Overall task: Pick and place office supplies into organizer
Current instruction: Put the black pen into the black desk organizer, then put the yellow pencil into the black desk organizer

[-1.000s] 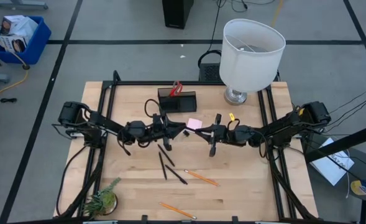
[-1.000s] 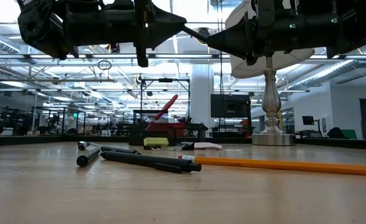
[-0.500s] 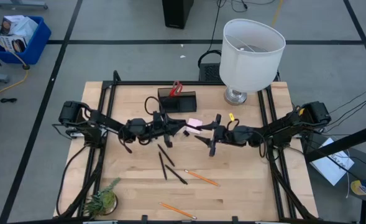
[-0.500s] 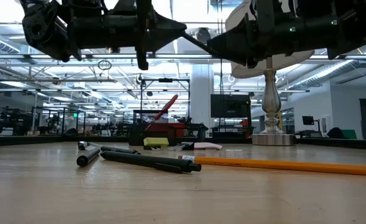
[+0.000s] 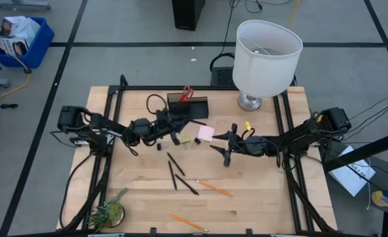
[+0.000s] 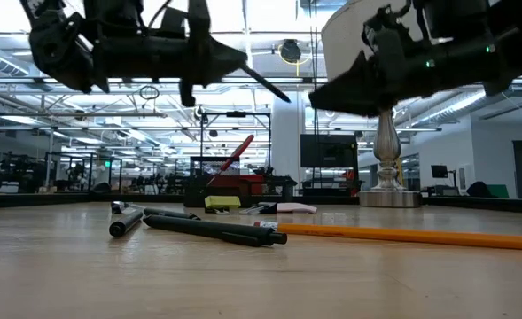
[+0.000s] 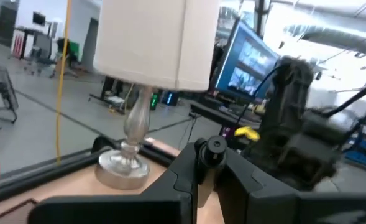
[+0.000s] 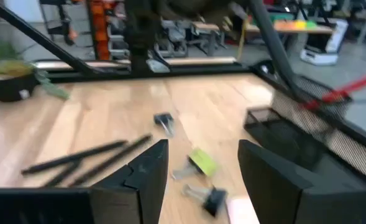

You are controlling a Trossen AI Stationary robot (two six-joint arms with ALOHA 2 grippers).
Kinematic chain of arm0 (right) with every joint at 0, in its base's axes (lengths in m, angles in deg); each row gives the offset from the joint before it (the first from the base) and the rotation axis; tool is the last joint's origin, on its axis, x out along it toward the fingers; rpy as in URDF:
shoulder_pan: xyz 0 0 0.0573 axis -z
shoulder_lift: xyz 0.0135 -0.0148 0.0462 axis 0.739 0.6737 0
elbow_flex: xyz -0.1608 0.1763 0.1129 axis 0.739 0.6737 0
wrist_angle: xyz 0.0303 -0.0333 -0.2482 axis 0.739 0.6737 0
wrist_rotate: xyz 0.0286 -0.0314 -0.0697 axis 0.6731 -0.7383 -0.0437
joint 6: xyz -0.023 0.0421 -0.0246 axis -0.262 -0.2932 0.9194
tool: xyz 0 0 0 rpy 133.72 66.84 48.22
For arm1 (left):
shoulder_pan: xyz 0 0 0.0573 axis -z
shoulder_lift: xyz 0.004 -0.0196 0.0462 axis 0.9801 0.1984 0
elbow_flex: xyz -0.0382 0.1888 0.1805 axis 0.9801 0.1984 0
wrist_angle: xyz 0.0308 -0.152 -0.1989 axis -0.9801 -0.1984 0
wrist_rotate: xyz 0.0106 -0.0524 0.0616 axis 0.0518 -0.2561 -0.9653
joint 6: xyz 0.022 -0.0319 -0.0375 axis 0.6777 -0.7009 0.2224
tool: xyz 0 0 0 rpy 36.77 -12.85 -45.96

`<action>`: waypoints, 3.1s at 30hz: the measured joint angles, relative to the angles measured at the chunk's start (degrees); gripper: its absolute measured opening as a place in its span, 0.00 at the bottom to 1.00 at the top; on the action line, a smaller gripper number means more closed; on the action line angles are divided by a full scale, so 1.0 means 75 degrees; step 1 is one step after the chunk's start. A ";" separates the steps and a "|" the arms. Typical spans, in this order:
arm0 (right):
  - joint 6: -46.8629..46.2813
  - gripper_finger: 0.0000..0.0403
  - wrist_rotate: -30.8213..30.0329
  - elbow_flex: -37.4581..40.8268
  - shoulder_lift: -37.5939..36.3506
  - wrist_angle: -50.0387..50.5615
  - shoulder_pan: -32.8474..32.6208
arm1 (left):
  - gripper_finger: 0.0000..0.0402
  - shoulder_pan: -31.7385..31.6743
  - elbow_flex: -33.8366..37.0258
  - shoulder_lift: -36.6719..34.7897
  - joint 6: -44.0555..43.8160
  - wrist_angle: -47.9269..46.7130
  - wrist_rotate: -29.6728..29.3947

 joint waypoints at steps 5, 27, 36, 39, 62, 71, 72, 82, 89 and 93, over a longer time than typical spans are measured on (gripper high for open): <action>-0.0399 0.45 -0.0013 0.0452 0.0000 -0.0065 -0.0004 | 0.09 -0.0454 0.0545 -0.0722 0.0018 0.0036 -0.0093; -0.0622 0.44 -0.0033 0.0792 0.0000 -0.0242 -0.0384 | 0.09 -0.2742 -0.0330 -0.1803 -0.0190 -0.4358 -0.0280; -0.0596 0.44 -0.0024 0.0792 0.0000 -0.0237 -0.0402 | 0.09 -0.2922 -0.2116 -0.1803 0.0376 -0.7661 -0.0483; -0.0596 0.43 -0.0021 0.0792 0.0000 -0.0240 -0.0403 | 0.09 -0.2936 -0.2661 -0.1806 0.0539 -0.8565 -0.0827; -0.0593 0.42 -0.0018 0.0792 0.0000 -0.0243 -0.0399 | 0.09 -0.3606 -0.2936 -0.1488 -0.0204 -1.0024 -0.0056; -0.0593 0.42 -0.0025 0.0792 0.0000 -0.0241 -0.0395 | 0.13 -0.3812 -0.2941 -0.0707 -0.0303 -0.9606 0.0419; -0.0593 0.42 -0.0027 0.0792 0.0000 -0.0240 -0.0395 | 0.13 -0.3838 -0.2941 -0.0646 -0.0300 -0.9610 0.0514; -0.0593 0.42 -0.0030 0.0790 0.0000 -0.0237 -0.0395 | 0.21 -0.3877 -0.2941 -0.0523 -0.0440 -0.9639 0.0542; -0.0593 0.42 -0.0030 0.0787 0.0000 -0.0167 -0.0395 | 0.40 -0.3869 -0.2941 -0.0523 -0.0437 -0.9602 0.0539; -0.0593 0.42 -0.0027 0.0787 0.0000 -0.0138 -0.0395 | 0.48 -0.3863 -0.2941 -0.0578 -0.0505 -0.9572 0.0684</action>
